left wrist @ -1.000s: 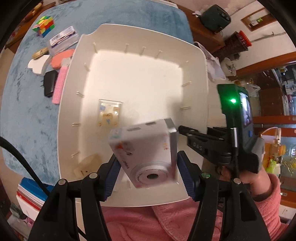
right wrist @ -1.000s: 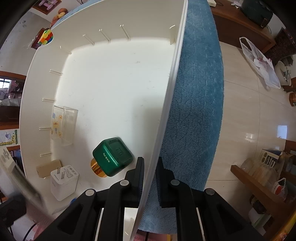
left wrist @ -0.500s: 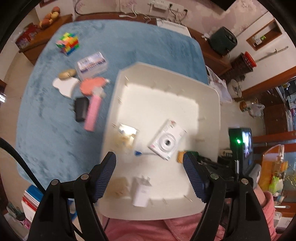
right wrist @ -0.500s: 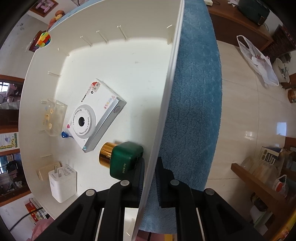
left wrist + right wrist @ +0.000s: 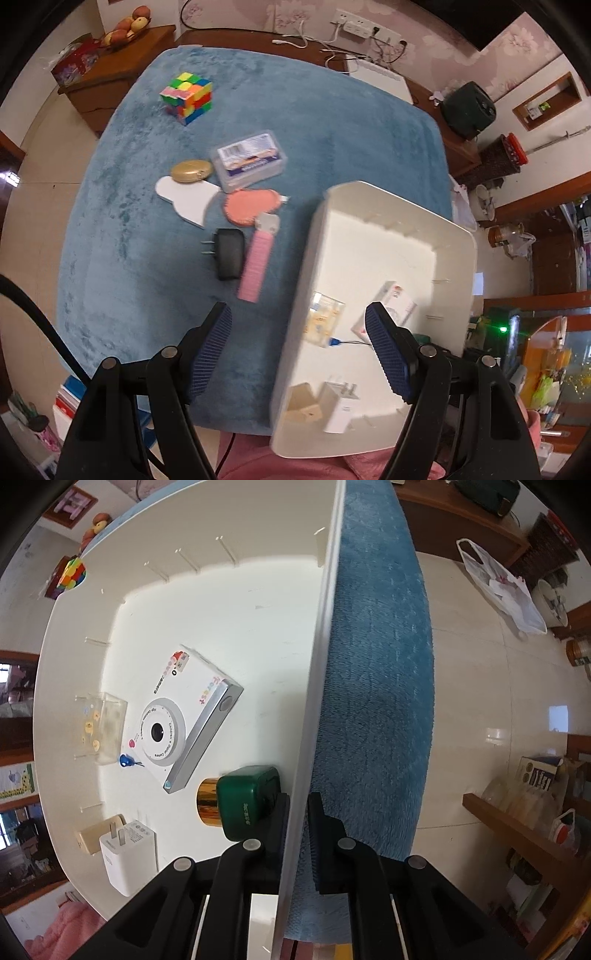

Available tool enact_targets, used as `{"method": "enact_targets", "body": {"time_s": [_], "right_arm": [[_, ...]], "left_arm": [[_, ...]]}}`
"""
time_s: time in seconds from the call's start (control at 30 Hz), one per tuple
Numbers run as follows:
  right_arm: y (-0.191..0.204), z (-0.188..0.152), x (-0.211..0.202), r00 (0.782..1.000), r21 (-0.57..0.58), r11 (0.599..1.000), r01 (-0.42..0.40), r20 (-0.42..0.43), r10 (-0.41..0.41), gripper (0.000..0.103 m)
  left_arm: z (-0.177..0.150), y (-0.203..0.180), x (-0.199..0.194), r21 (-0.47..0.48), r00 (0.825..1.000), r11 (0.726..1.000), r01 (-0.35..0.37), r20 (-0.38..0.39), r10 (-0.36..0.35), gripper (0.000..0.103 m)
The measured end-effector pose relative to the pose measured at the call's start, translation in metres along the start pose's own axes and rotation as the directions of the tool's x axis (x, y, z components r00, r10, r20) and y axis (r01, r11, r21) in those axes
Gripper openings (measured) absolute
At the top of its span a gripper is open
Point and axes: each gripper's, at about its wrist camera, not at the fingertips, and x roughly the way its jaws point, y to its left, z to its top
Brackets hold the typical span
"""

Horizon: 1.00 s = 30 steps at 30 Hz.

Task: Organize rigid objects
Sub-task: 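Move the left gripper to the black charger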

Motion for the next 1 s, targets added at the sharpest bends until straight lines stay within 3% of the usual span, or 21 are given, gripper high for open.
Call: {"method": "enact_targets", "body": {"time_s": [0.4, 0.53, 1.0], "right_arm": [[-0.002, 0.003, 0.002, 1.0, 0.027, 1.0, 0.005, -0.001, -0.005, 0.009], [-0.001, 0.004, 0.002, 1.0, 0.038, 0.999, 0.009, -0.006, -0.009, 0.009], [0.001, 0.008, 0.003, 1.0, 0.081, 0.996, 0.022, -0.018, -0.02, 0.009]], "left_arm": [[0.035, 0.034, 0.05, 0.068, 0.991, 0.998, 0.003, -0.135, 0.006, 0.078], [0.042, 0.042, 0.076, 0.046, 0.979, 0.998, 0.044, -0.201, -0.034, 0.077], [0.06, 0.07, 0.138, -0.002, 0.953, 1.0, 0.018, -0.301, -0.018, 0.068]]}}
